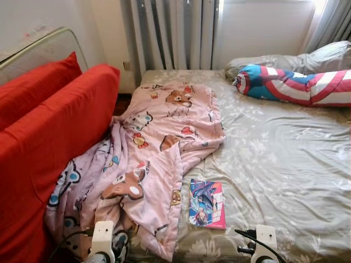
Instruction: Clean up the room
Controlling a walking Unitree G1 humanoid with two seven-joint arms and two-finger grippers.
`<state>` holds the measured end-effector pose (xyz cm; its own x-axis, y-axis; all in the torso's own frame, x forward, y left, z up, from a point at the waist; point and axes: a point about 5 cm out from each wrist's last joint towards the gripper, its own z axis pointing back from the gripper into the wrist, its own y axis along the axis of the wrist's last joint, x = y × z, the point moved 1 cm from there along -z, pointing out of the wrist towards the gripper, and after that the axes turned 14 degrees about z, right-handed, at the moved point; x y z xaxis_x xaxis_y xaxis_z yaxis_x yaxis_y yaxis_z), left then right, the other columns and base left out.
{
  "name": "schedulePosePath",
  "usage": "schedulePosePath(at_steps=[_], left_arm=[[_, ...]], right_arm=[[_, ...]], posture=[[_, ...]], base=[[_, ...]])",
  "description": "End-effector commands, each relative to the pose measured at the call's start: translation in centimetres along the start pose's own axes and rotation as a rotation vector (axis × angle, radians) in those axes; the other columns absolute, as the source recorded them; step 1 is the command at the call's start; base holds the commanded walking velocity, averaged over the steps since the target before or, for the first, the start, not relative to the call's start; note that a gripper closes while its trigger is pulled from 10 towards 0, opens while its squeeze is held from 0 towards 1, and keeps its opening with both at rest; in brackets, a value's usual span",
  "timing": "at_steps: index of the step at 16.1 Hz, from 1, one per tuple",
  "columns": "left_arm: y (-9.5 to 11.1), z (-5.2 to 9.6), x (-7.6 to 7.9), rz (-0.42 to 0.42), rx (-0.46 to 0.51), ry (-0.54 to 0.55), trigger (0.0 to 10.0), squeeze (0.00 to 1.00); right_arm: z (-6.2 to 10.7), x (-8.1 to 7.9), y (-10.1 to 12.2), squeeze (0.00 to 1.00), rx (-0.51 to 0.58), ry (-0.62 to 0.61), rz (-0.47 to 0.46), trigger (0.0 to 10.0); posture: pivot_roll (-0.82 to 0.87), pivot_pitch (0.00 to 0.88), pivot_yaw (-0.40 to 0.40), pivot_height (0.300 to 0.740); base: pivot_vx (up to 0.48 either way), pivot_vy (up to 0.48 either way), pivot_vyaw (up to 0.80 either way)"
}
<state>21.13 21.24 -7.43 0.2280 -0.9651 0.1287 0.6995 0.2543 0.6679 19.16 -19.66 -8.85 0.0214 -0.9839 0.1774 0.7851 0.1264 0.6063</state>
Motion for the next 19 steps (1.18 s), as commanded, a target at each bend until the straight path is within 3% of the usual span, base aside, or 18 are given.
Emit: schedulePosePath(at_steps=[1, 12, 19], left_arm=[[-0.8, 0.1, -0.1, 0.000, -0.034, 0.014, 10.0, 0.00], [-3.1, 0.6, 0.6, 0.013, -0.084, 0.024, 10.0, 0.00], [-2.9, 0.5, 0.4, 0.013, -0.081, 0.025, 10.0, 0.00]], right_arm=[[0.0, -0.1, -0.2, 0.00, -0.011, 0.000, 0.018, 10.0], [0.2, -0.2, -1.1, 0.00, -0.048, 0.002, 0.007, 10.0], [0.3, -0.3, -1.5, 0.00, -0.062, 0.008, 0.010, 10.0]], posture=[[-0.03, 0.000, 0.030, 0.740], [-0.02, 0.000, 0.041, 0.740], [-0.02, 0.005, 0.046, 0.740]], base=[[0.000, 0.000, 0.00], [0.000, 0.000, 0.00], [0.000, 0.000, 0.00]])
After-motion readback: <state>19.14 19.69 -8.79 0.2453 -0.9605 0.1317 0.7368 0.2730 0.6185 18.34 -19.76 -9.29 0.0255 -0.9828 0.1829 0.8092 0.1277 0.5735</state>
